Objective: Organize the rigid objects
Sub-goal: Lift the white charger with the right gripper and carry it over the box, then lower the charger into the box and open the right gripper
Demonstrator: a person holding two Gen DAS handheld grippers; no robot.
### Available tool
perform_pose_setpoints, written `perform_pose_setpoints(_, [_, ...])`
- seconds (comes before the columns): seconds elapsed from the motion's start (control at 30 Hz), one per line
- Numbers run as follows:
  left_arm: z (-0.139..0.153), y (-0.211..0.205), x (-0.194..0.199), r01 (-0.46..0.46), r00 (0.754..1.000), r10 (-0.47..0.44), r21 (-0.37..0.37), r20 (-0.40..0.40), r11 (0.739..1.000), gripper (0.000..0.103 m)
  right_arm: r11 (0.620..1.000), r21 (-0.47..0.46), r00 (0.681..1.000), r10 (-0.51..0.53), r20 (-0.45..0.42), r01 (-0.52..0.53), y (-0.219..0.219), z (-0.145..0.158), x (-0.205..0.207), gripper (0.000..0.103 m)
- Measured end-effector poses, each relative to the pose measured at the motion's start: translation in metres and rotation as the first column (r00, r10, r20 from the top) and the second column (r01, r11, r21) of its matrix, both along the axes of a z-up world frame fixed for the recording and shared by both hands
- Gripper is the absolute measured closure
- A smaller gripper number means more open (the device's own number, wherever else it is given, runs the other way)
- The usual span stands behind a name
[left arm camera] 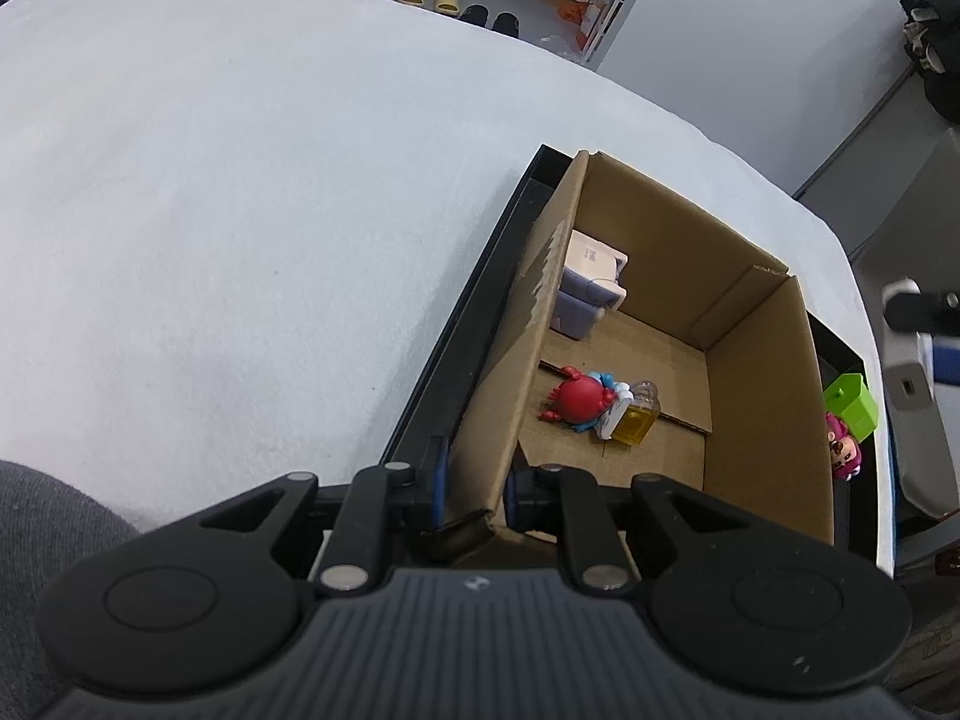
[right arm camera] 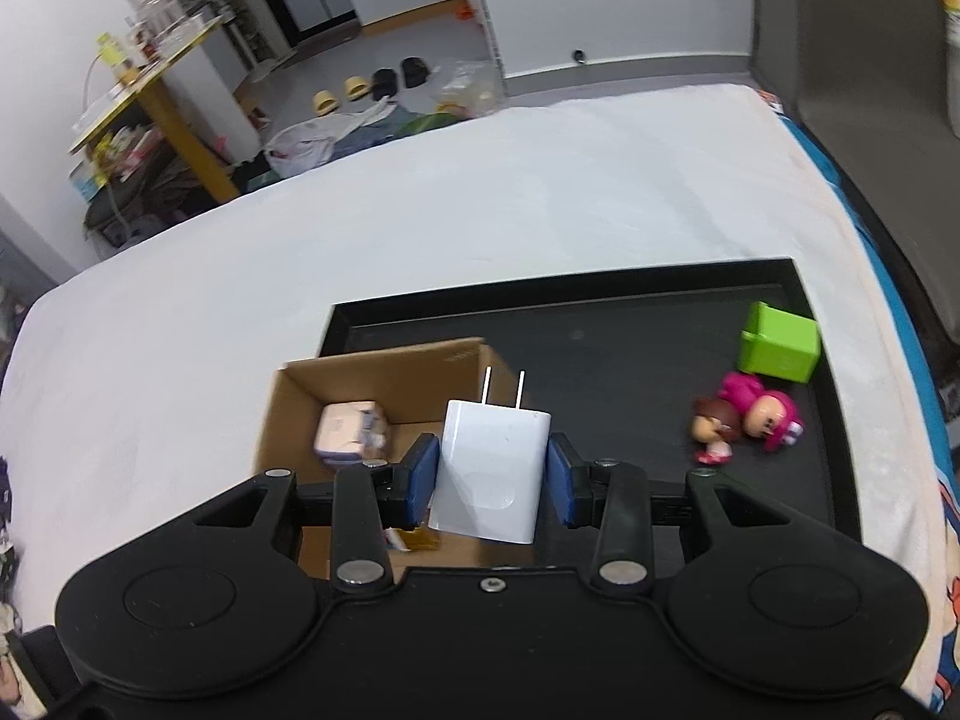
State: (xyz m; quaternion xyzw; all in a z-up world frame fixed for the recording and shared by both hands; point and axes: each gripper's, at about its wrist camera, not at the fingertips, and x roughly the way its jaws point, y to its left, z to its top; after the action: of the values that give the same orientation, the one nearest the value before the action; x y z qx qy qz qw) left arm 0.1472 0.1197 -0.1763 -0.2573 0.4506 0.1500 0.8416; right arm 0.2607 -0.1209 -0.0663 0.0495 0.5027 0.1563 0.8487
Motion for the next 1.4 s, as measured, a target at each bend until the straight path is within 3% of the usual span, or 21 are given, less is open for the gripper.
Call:
perform_pose_setpoints(0.53, [-0.002, 0.005, -0.001, 0.005, 1.000, -0.004, -0.032, 0.013, 0.999, 0.085, 0.993, -0.036, 0.993, 0.114, -0.028, -0.115, 0.060, -0.020, 0.010, 0.065])
perform_pose_setpoints(1.13, [-0.002, 0.007, -0.003, 0.011, 1.000, -0.010, -0.041, 0.018, 0.999, 0.085, 0.987, -0.089, 0.990, 0.128, -0.063, -0.133, 0.091, -0.054, 0.023, 0.064])
perform_pose_setpoints(1.2, [-0.002, 0.007, -0.003, 0.010, 1.000, -0.009, -0.043, 0.018, 0.999, 0.085, 0.987, -0.089, 0.987, 0.127, -0.099, -0.136, 0.091, -0.060, 0.027, 0.062])
perform_pose_setpoints(1.27, [-0.003, 0.008, -0.003, 0.010, 1.000, -0.009, -0.044, 0.018, 0.999, 0.084, 0.991, -0.085, 0.989, 0.098, -0.109, -0.107, 0.088, -0.060, 0.028, 0.048])
perform_pose_setpoints(1.4, [-0.003, 0.009, -0.003, 0.007, 1.000, -0.006, -0.048, 0.020, 0.999, 0.084, 0.994, -0.038, 0.991, 0.104, -0.085, -0.107, 0.076, -0.045, 0.023, 0.035])
